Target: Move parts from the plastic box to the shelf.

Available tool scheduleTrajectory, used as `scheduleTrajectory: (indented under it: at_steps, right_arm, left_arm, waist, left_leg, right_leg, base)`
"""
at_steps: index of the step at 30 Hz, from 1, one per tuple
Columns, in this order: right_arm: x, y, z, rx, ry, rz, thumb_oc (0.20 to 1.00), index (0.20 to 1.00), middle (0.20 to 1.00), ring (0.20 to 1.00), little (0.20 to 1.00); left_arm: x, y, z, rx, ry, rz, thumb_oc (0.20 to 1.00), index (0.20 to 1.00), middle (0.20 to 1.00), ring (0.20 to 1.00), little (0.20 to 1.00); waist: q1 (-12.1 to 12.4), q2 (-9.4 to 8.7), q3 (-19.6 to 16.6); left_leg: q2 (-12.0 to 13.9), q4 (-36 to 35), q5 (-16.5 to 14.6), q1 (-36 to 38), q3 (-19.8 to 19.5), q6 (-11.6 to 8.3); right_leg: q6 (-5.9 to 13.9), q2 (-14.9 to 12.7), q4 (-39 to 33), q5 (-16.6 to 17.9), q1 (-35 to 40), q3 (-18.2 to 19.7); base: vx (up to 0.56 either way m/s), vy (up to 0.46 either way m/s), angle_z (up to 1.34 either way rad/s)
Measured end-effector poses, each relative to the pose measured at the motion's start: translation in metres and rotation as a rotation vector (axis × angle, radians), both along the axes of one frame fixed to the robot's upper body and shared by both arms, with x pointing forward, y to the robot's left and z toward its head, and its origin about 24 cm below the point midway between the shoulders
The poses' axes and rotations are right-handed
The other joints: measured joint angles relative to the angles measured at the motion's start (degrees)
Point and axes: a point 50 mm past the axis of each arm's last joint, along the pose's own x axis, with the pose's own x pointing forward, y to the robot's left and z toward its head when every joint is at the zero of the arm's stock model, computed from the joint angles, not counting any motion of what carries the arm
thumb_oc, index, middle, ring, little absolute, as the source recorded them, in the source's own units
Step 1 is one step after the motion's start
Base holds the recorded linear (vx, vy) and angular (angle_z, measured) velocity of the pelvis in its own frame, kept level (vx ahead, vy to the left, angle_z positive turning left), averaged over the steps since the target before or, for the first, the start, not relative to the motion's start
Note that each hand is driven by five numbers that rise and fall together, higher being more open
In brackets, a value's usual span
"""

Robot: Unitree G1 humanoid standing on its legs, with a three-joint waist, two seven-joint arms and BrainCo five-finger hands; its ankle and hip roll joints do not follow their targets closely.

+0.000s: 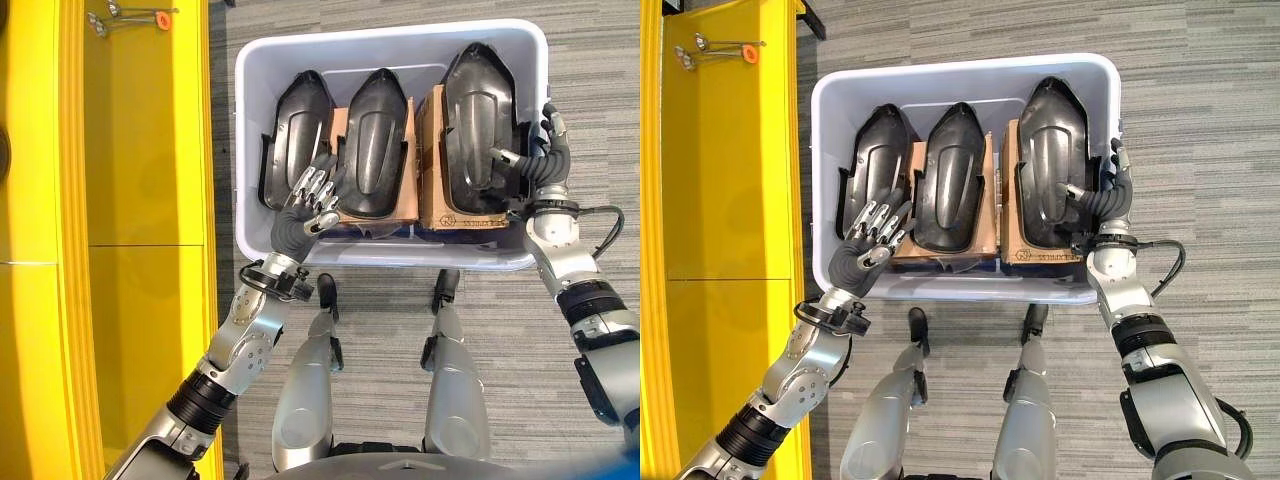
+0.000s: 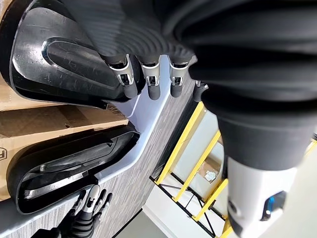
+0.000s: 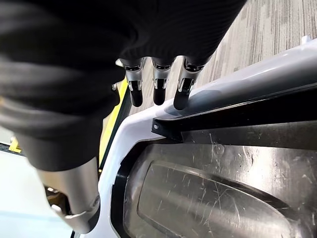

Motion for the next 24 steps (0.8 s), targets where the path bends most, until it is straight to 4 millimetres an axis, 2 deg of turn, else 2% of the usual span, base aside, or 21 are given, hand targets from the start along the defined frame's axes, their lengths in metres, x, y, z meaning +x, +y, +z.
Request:
scheduleTrajectory:
  at_steps: [4,12,24]
  right_arm:
    - [0.003,0.008,0.004,-0.018,-0.008,0.029,1.000,1.000,1.000,1.000,1.000]
    - [0.009,0.008,-0.009,-0.048,0.075,0.020,1.000,1.000,1.000,1.000,1.000]
    - [0.013,0.018,-0.012,-0.063,0.103,0.056,1.000,1.000,1.000,1.000,1.000]
  left_arm:
    - [0.000,0.000,0.000,-0.004,0.001,0.008,1.000,1.000,1.000,1.000,1.000]
    - [-0.001,-0.004,-0.001,0.000,0.004,-0.009,1.000,1.000,1.000,1.000,1.000]
    - [0.000,-0.003,0.000,-0.001,0.004,-0.005,1.000,1.000,1.000,1.000,1.000]
  waist:
    - [0.05,-0.09,0.00]
    - [0.45,-0.13,0.00]
    - [0.41,-0.67,-0.01]
  left_leg:
    - [0.00,0.12,0.28,-1.34,0.01,0.07]
    - [-0.01,0.16,0.53,-1.80,-0.18,0.15]
    - [0.02,1.02,0.56,-2.47,-1.18,0.18]
  right_leg:
    - [-0.17,0.02,0.14,0.34,-1.44,0.17]
    - [-0.21,-0.04,0.15,0.50,-1.53,-0.16]
    - [-0.32,0.03,0.34,0.61,-1.58,-0.50]
  base:
    - [0.00,0.000,0.00]
    - [0.00,0.001,0.02]
    - [0.00,0.000,0.01]
